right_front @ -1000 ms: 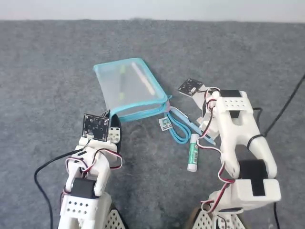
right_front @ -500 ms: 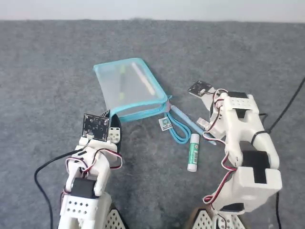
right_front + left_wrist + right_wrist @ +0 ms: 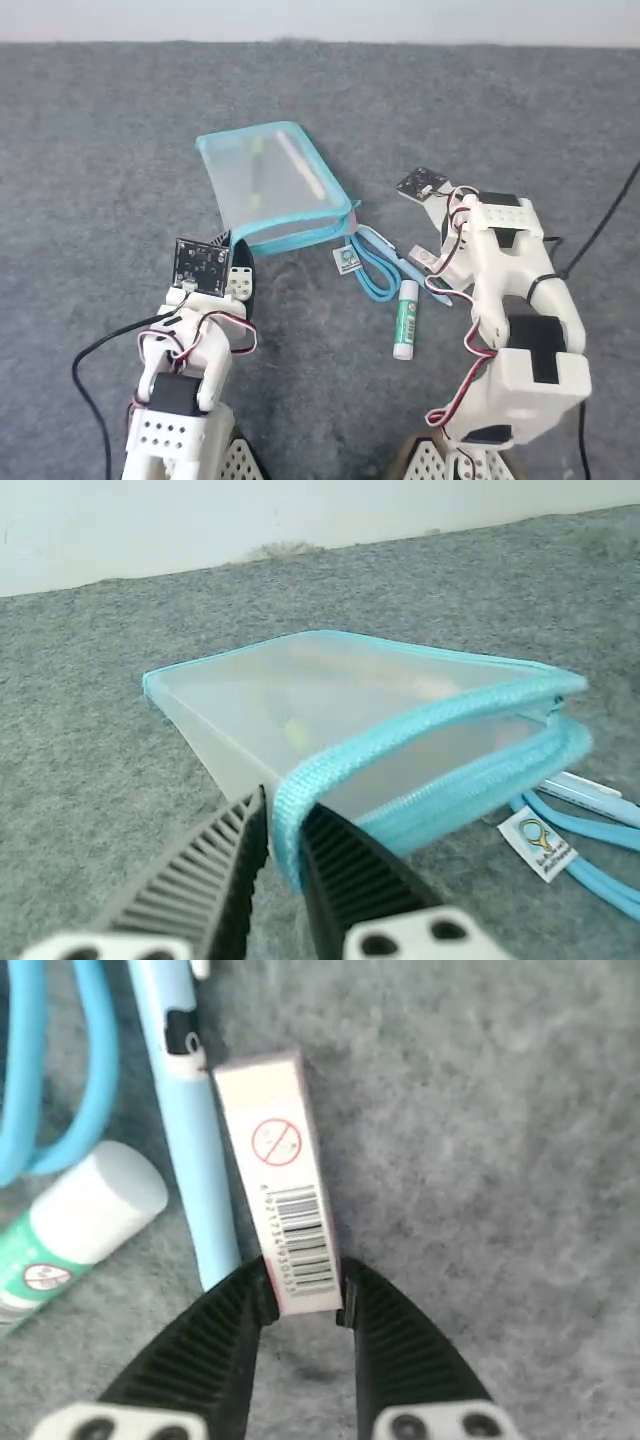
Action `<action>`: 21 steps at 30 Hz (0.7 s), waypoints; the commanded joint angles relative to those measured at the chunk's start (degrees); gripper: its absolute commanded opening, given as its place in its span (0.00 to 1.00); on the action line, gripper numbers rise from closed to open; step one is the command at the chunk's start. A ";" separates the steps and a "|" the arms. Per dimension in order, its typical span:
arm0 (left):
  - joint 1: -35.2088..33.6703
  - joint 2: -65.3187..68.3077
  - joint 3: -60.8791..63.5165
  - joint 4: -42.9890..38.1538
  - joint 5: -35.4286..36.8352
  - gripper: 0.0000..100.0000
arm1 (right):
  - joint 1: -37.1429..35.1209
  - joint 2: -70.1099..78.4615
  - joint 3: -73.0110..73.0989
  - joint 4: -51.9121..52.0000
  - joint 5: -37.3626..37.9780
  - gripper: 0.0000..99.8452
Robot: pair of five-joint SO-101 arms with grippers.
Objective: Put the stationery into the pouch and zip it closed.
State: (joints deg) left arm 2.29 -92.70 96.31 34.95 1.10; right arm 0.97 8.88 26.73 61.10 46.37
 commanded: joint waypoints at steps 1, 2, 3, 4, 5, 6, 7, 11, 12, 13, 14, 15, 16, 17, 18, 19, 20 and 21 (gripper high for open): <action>0.35 -0.88 -2.59 -0.70 -0.09 0.01 | 1.19 -1.01 -3.08 -0.22 -3.52 0.03; 0.35 -0.88 -2.59 -0.70 -0.09 0.01 | 1.89 -1.01 -3.43 0.04 -4.22 0.03; 0.35 -0.88 -2.59 -0.70 -0.09 0.01 | 2.59 -1.01 -3.69 0.04 -5.01 0.03; 0.35 -0.88 -2.59 -0.70 -0.09 0.01 | 3.30 -1.01 -3.96 0.22 -5.45 0.03; 0.35 -0.88 -2.59 -0.70 -0.09 0.01 | 3.91 -1.01 -4.31 0.92 -5.63 0.03; 0.35 -0.88 -2.59 -0.70 -0.09 0.01 | 4.26 -1.01 -4.66 1.80 -5.63 0.03; 0.35 -0.88 -2.59 -0.70 -0.09 0.01 | 4.44 -1.01 -5.27 3.12 -5.80 0.03; -0.09 -0.88 -2.59 -0.70 -0.09 0.01 | 4.53 -1.01 -8.79 10.07 -5.89 0.03; -0.09 -0.88 -2.59 -0.70 -0.09 0.01 | 4.53 -1.10 -10.02 11.91 -5.89 0.03; -0.09 -0.88 -2.59 -0.70 -0.09 0.01 | 4.62 -1.45 -11.25 13.67 -5.98 0.03; -0.09 -0.88 -2.59 -0.70 -0.09 0.01 | 4.62 -2.24 -12.04 15.25 -6.33 0.03; -0.09 -0.88 -2.59 -0.70 -0.09 0.01 | 4.62 -3.56 -12.66 16.66 -7.12 0.03; -0.09 -0.88 -2.59 -0.70 -0.09 0.01 | 4.44 -5.32 -13.01 18.15 -7.91 0.03; -0.09 -0.88 -2.59 -0.70 -0.09 0.01 | 4.18 -7.43 -13.01 19.74 -8.18 0.03; -0.09 -0.88 -2.59 -0.70 -0.09 0.01 | 3.91 -9.98 -12.84 21.32 -8.26 0.03; -0.09 -0.88 -2.59 -0.62 -0.09 0.01 | 3.21 -12.62 -12.66 22.90 -8.44 0.03; -0.09 -0.88 -2.51 -0.62 -0.09 0.01 | 2.59 -15.34 -12.22 24.22 -8.44 0.03; -0.09 -0.88 -2.51 -0.53 -0.09 0.01 | 2.07 -18.24 -11.43 25.36 -8.44 0.03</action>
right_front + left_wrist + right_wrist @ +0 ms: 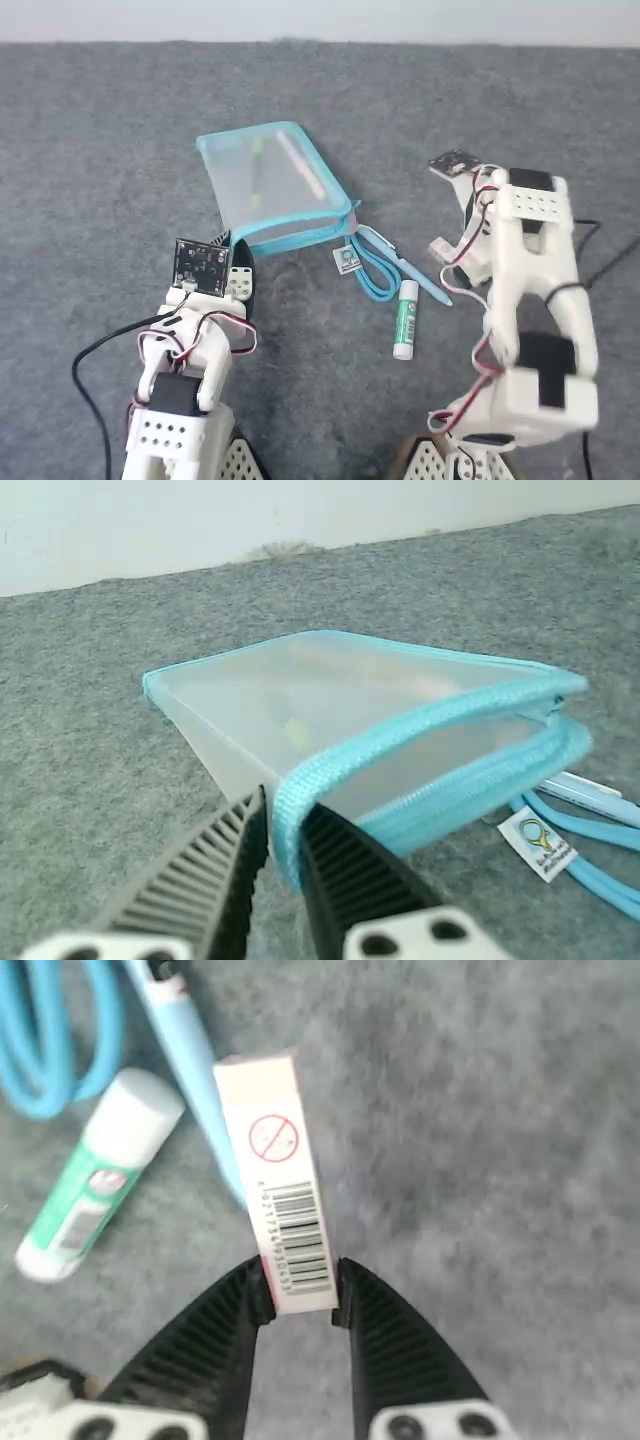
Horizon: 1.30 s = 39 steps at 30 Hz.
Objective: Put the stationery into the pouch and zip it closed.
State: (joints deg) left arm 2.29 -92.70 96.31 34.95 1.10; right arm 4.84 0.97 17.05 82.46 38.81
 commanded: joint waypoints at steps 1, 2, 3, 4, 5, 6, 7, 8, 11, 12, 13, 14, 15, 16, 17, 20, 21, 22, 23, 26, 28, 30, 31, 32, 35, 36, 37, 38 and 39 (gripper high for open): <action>-0.09 -0.88 -2.51 -0.53 -0.09 0.01 | -2.51 -12.97 -0.79 5.14 -1.05 0.03; -0.09 -0.88 -2.51 -0.53 -0.09 0.01 | -3.38 -15.87 0.26 6.11 -1.14 0.03; -0.09 -0.88 -2.51 -0.53 -0.09 0.01 | -4.35 -18.59 1.58 7.08 -1.14 0.03; -0.09 -0.88 -2.51 -0.53 -0.09 0.01 | -5.14 -21.32 3.08 7.78 -1.14 0.03; -0.09 -0.88 -2.51 -0.53 -0.09 0.01 | -6.11 -23.78 4.40 8.48 -1.14 0.03; -0.09 -0.88 -2.51 -0.53 -0.09 0.01 | -7.08 -26.24 5.54 9.27 -1.14 0.03; -0.09 -0.88 -2.51 -0.53 -0.09 0.01 | -8.04 -28.53 6.59 10.07 -1.14 0.03; -0.09 -0.88 -2.51 -0.53 -0.09 0.01 | -9.01 -30.64 7.47 11.03 -1.14 0.03; -0.09 -0.88 -2.51 -0.53 -0.09 0.01 | -12.09 -36.79 9.05 14.29 -1.14 0.03; -0.09 -0.88 -2.51 -0.53 -0.09 0.01 | -13.14 -38.46 9.05 15.60 -1.14 0.03; -0.09 -0.88 -2.51 -0.53 -0.09 0.01 | -14.29 -40.13 9.05 16.75 -1.14 0.03; -0.09 -0.88 -2.51 -0.53 -0.09 0.01 | -15.34 -41.63 9.14 17.71 -1.23 0.03; 0.00 -0.88 -2.51 -0.53 -0.09 0.01 | -16.40 -42.86 9.23 18.51 -1.32 0.03; 0.09 -0.88 -2.51 -0.44 -0.09 0.01 | -17.54 -43.82 9.23 19.03 -2.11 0.03; 0.35 -0.88 -2.51 -0.44 -0.09 0.01 | -18.59 -44.79 9.23 19.30 -3.34 0.03; 0.35 -0.88 -2.51 -0.44 -0.09 0.01 | -22.81 -45.93 9.23 19.74 -5.80 0.03; 0.35 -0.88 -2.51 -0.44 -0.09 0.01 | -24.66 -45.58 9.23 19.74 -6.42 0.03; 0.35 -0.88 -2.51 -0.44 -0.09 0.01 | -26.59 -45.14 9.23 19.56 -7.30 0.03; 0.35 -0.88 -2.51 -0.44 -0.09 0.01 | -28.62 -44.44 9.05 19.47 -8.62 0.03; 0.70 -0.88 -2.51 -0.44 0.00 0.01 | -35.12 -41.54 8.09 17.89 -13.01 0.03; 2.02 -0.88 -2.51 -0.35 0.00 0.01 | -38.81 -38.37 6.68 16.40 -15.21 0.03; 2.81 -0.88 -2.51 0.35 0.00 0.01 | -41.10 -34.33 4.04 15.34 -17.14 0.03; 2.81 -0.88 -2.68 0.79 0.00 0.01 | -41.54 -31.96 2.29 15.34 -17.93 0.03; 2.81 -0.88 -2.77 0.79 0.00 0.01 | -41.63 -29.49 0.35 15.34 -18.46 0.03; 2.81 -0.88 -2.77 0.79 0.00 0.01 | -41.45 -22.55 -5.71 15.34 -19.16 0.03; 2.90 -0.88 -2.77 0.79 0.00 0.01 | -41.45 -20.53 -7.65 15.34 -19.52 0.03; 2.90 -0.88 -2.77 0.79 0.00 0.01 | -41.45 -18.59 -9.58 15.34 -20.22 0.03; 2.90 -0.88 -2.86 0.79 0.00 0.01 | -41.45 -16.66 -11.43 15.34 -21.01 0.03; 2.90 -0.88 -2.86 0.79 0.09 0.01 | -41.45 -14.73 -13.19 15.34 -21.89 0.03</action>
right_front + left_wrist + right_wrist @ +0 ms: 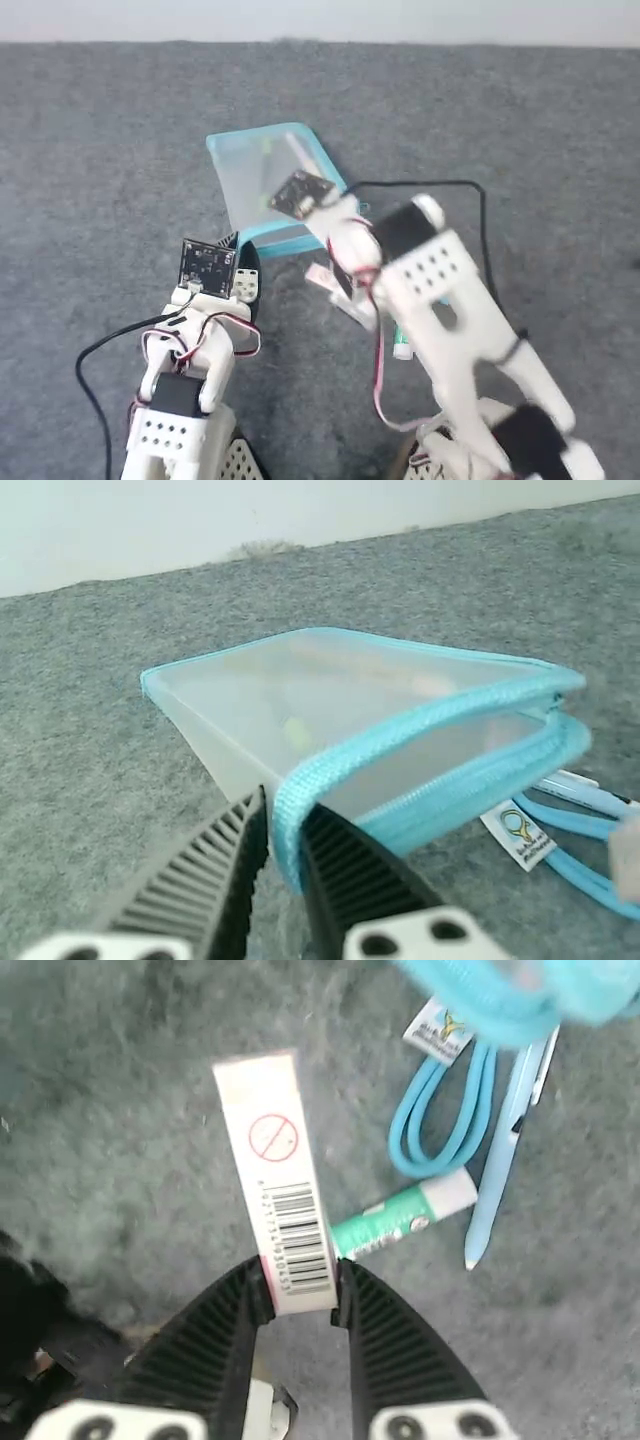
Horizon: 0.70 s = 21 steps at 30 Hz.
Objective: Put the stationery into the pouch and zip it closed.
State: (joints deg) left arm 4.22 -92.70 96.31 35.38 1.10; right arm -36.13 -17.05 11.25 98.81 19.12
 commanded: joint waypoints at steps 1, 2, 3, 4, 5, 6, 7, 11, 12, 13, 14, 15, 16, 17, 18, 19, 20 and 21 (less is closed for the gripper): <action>0.97 -0.88 -2.86 0.35 0.09 0.01 | -0.48 5.23 -8.97 -0.92 -3.34 0.03; 0.97 -0.88 -2.86 0.35 0.09 0.01 | -0.48 7.08 -10.37 -0.92 -4.22 0.03; 0.97 -0.88 -2.86 0.35 0.09 0.01 | -0.40 8.84 -11.69 -0.92 -4.92 0.03; 0.97 -0.88 -2.86 0.35 0.09 0.01 | -0.40 10.59 -12.84 -0.92 -5.45 0.03; 0.97 -0.88 -2.86 0.35 0.09 0.01 | -0.40 12.09 -14.07 -0.92 -5.89 0.03; 0.97 -0.88 -2.86 0.35 0.09 0.01 | -0.40 13.49 -15.30 -1.01 -6.33 0.03; 1.05 -0.88 -2.86 0.35 0.09 0.01 | -0.40 14.90 -16.70 -1.01 -6.86 0.03; 1.05 -0.88 -2.86 0.35 0.09 0.01 | -0.40 19.38 -22.33 -0.31 -7.30 0.03; 1.05 -0.88 -2.86 0.35 0.09 0.01 | -0.40 20.44 -23.30 -0.13 -7.30 0.03; 1.05 -0.88 -2.86 0.35 0.09 0.01 | -0.40 21.41 -24.26 0.22 -7.38 0.03; 1.05 -0.88 -2.86 0.35 0.09 0.01 | -0.40 22.46 -25.14 0.57 -7.38 0.03; 1.05 -0.88 -2.86 0.35 0.09 0.01 | -0.31 23.43 -25.93 0.66 -7.56 0.03; 1.05 -0.88 -2.95 0.35 0.09 0.01 | -0.31 24.48 -26.90 0.92 -8.53 0.03; 1.05 -0.88 -2.95 0.35 0.09 0.01 | -0.22 25.45 -27.96 1.01 -9.67 0.03; 1.05 -0.88 -2.95 0.35 0.09 0.01 | 0.22 26.33 -29.10 1.19 -10.55 0.03; 1.41 -0.88 -2.95 0.35 0.09 0.01 | 0.57 26.95 -30.24 1.19 -11.25 0.03; 2.20 -0.88 -2.95 0.35 0.09 0.01 | 0.66 27.47 -31.38 1.27 -11.60 0.03; 3.16 -0.88 -2.86 0.44 0.09 0.01 | 1.01 28.09 -32.62 1.36 -11.78 0.03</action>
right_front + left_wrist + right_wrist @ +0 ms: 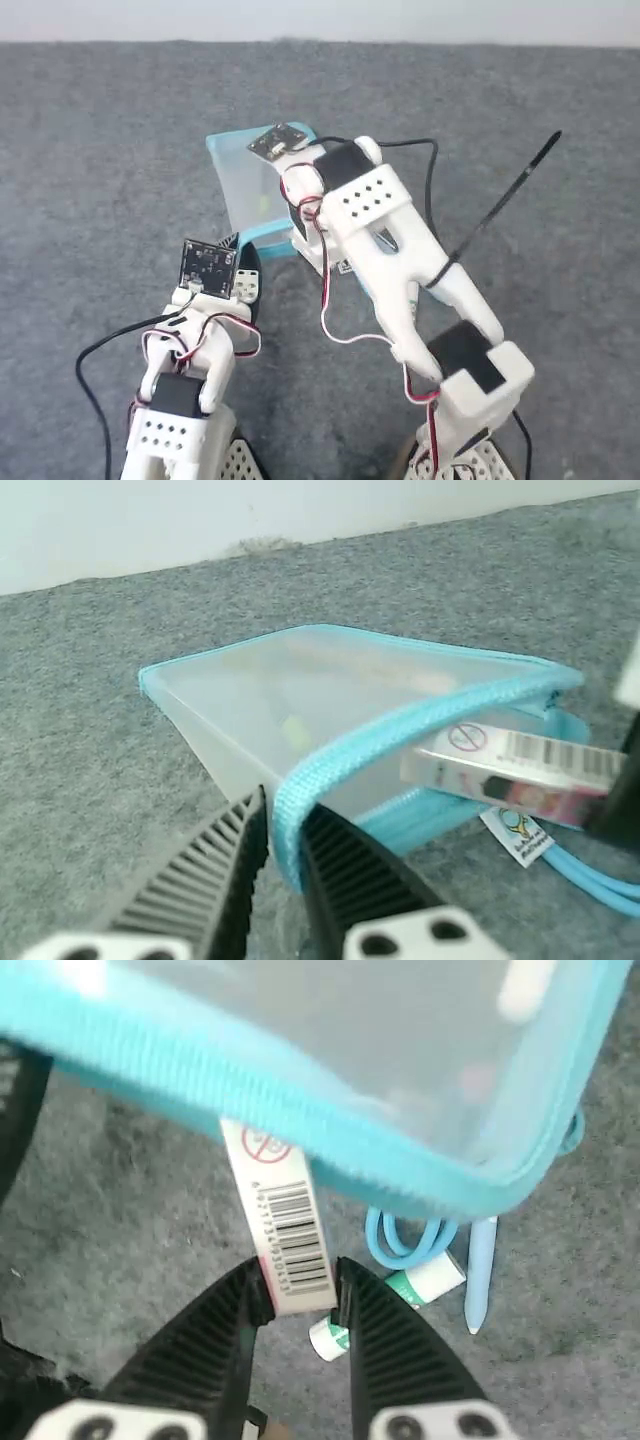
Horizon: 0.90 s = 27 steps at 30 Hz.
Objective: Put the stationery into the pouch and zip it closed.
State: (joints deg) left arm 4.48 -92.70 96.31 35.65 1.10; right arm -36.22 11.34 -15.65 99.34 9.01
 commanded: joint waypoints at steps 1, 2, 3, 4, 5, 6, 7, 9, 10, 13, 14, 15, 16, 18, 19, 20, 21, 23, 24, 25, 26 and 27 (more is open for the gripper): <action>3.69 -0.88 -2.86 0.44 0.09 0.01 | 1.45 0.22 -6.77 0.84 -1.67 0.03; 4.48 -0.88 -2.86 1.05 0.00 0.01 | 1.71 0.75 -7.82 0.84 -1.67 0.03; 5.10 -0.88 -2.95 1.41 0.00 0.01 | 1.80 1.10 -8.70 0.84 -1.67 0.03; 5.54 -0.88 -2.95 1.58 0.00 0.01 | 1.89 1.45 -9.49 0.84 -1.67 0.03; 5.80 -0.88 -2.95 1.67 0.00 0.01 | 1.89 1.80 -10.20 0.84 -1.67 0.03; 6.07 -0.88 -2.95 1.67 0.00 0.01 | 1.80 1.98 -10.73 0.84 -1.67 0.03; 6.07 -0.88 -2.95 1.67 0.00 0.01 | 1.63 2.24 -11.08 0.84 -1.67 0.03; 6.07 -0.88 -2.95 1.67 0.00 0.01 | 1.45 2.51 -11.52 0.75 -1.58 0.03; 6.07 -0.88 -2.95 1.67 0.00 0.01 | 1.45 2.51 -11.69 0.48 -1.58 0.03; 6.07 -0.88 -2.95 1.67 0.00 0.01 | 1.54 2.51 -11.69 0.13 -1.32 0.03; 6.07 -0.88 -2.95 1.67 0.00 0.01 | 1.45 2.51 -11.69 0.13 -1.32 0.03; 6.07 -0.88 -2.95 1.67 0.00 0.01 | 1.19 2.42 -11.69 0.13 -1.32 0.03; 6.07 -0.88 -2.95 1.67 0.00 0.01 | 0.84 2.33 -11.69 0.13 -1.23 0.03; 5.98 -0.88 -2.95 1.58 0.00 0.01 | 0.22 2.24 -11.69 0.84 -1.23 0.07; 5.89 -0.88 -2.95 1.58 0.00 0.01 | -0.04 2.07 -11.69 1.01 -1.41 0.10; 5.89 -0.88 -2.95 1.58 0.00 0.01 | -0.22 2.07 -11.69 1.45 -1.49 0.13; 5.80 -0.88 -2.95 1.49 0.00 0.01 | -0.31 1.98 -11.69 1.63 -1.58 0.16; 5.71 -0.88 -2.95 1.49 -0.09 0.01 | -0.31 1.98 -11.69 1.89 -1.58 0.21; 5.71 -0.88 -2.95 1.49 -0.09 0.01 | -0.31 1.98 -11.69 1.89 -1.49 0.22; 5.71 -0.88 -2.95 1.49 -0.09 0.01 | -0.31 1.98 -11.69 1.89 -1.32 0.22; 5.63 -0.88 -2.95 1.49 -0.09 0.01 | -0.31 1.98 -11.69 1.89 -1.32 0.22; 5.63 -0.88 -2.95 1.49 -0.09 0.01 | -0.31 1.89 -11.69 1.80 -1.32 0.22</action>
State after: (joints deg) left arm 9.49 -92.70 96.31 36.88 1.10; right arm -36.75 14.68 -23.74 100.13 7.78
